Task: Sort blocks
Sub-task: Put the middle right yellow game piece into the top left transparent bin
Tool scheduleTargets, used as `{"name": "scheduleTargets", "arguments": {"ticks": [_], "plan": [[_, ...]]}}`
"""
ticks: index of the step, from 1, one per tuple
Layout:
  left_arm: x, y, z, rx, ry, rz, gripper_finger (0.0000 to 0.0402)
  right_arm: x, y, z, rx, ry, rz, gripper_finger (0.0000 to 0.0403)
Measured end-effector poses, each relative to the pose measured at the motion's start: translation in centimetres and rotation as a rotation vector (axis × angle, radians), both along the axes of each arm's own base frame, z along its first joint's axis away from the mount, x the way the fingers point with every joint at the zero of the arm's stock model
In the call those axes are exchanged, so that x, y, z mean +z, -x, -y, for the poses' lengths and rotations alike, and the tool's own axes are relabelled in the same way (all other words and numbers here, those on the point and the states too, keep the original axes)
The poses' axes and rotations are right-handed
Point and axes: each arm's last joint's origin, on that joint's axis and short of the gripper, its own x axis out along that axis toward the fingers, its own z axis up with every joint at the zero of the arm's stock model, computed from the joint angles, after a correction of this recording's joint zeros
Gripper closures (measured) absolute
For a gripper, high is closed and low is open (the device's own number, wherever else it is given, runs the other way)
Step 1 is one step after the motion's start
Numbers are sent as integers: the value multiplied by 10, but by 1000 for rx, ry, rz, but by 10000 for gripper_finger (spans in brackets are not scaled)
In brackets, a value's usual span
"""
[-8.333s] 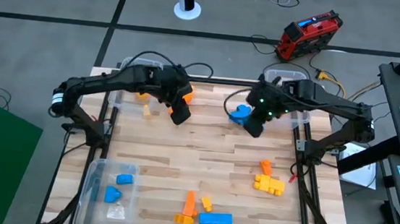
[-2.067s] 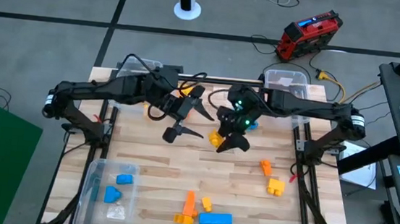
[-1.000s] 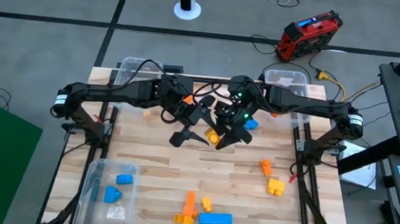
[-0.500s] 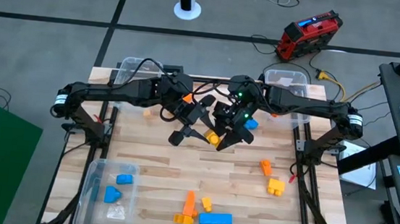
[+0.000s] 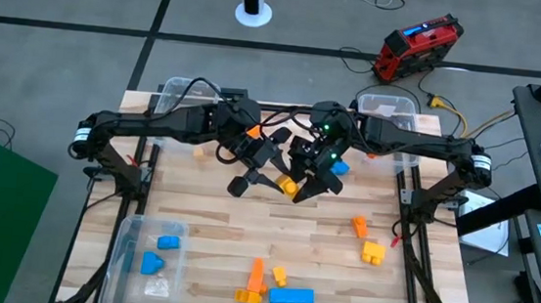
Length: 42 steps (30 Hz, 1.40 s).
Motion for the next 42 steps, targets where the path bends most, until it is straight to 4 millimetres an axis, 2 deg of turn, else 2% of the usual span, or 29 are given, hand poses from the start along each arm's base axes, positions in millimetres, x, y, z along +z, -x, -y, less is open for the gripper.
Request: {"name": "scheduleTargets", "arguments": {"ticks": [3, 5, 13, 18, 22, 26, 31, 35, 42], "plan": [[2, 1, 0, 18, 4, -23, 277, 0, 0, 2, -37, -5, -27, 66], [3, 2, -1, 37, -4, -35, 277, 0, 0, 4, -47, -3, -29, 48], [15, 12, -3, 129, -73, -129, 277, -2, 3, 18, -85, -15, -56, 42], [28, 34, -13, 365, -215, -325, 277, -10, 13, 36, -131, -24, -145, 41], [35, 62, -37, 624, -248, -546, 277, -18, 29, 55, -192, -34, -266, 40], [36, 93, -78, 919, -28, -747, 277, -25, 39, 72, -318, 16, -361, 40], [20, 127, -131, 1294, 249, -911, 277, -27, 40, 83, -443, 85, -380, 40], [-1, 147, -162, 1426, 334, -997, 277, -26, 39, 84, -480, 96, -380, 40], [-21, 172, -188, 1543, 419, -1074, 277, -26, 38, 83, -487, 85, -388, 39]]}}
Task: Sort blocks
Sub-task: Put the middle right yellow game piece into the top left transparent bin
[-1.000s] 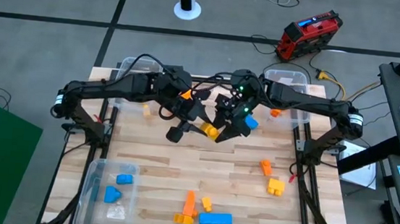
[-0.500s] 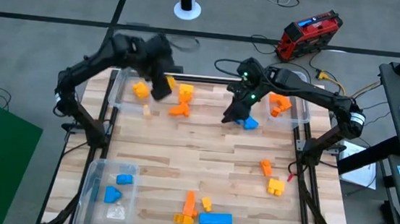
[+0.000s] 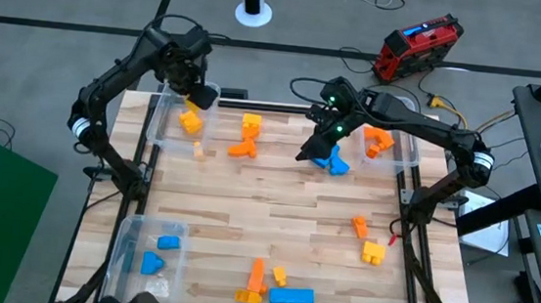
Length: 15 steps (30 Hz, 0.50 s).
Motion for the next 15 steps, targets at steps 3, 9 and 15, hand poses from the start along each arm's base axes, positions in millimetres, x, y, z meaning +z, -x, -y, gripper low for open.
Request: {"name": "scheduleTargets", "arguments": {"ticks": [3, 9, 15], "plan": [[-2, 8, -5, 55, 15, -8, 277, 0, 0, 0, 0, 1, 1, 39], [-1, 20, -8, 103, 31, -19, 277, 0, -1, 1, 7, 18, 21, 39], [-10, 37, 8, 154, 59, -34, 277, -2, -2, 1, 13, 25, 22, 39]]}}
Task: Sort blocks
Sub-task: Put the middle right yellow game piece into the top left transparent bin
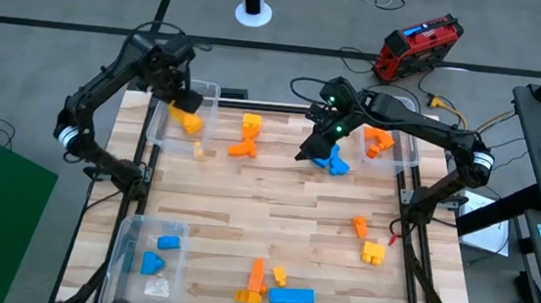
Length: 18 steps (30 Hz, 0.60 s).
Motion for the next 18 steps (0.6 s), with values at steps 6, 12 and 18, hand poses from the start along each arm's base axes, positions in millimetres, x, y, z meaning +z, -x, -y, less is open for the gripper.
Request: {"name": "scheduleTargets", "arguments": {"ticks": [6, 12, 18], "plan": [[-17, 21, 27, 71, -57, 59, 277, 0, -1, 0, 3, 9, 11, 39], [-33, 32, 43, 103, -66, 74, 277, 3, -4, 2, 3, 31, 55, 39], [-43, 34, 44, 111, -60, 72, 277, 4, -4, 2, 3, 36, 66, 39]]}}
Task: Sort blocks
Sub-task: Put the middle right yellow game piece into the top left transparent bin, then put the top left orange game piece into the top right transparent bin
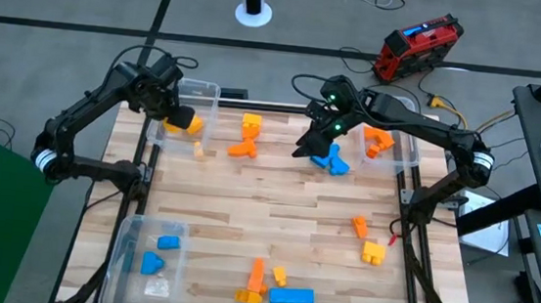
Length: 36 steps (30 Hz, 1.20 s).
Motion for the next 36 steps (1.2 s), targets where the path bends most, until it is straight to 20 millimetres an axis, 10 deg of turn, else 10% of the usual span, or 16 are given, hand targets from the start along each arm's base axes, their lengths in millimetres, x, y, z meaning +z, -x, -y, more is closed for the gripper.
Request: {"name": "scheduleTargets", "arguments": {"ticks": [25, 36], "plan": [[2, 0, -1, 93, -60, -14, 209, 0, 0, 0, -6, -10, -5, 39], [41, -47, 30, -60, -237, 305, 208, -2, 0, 5, -181, 50, -82, 39]]}}
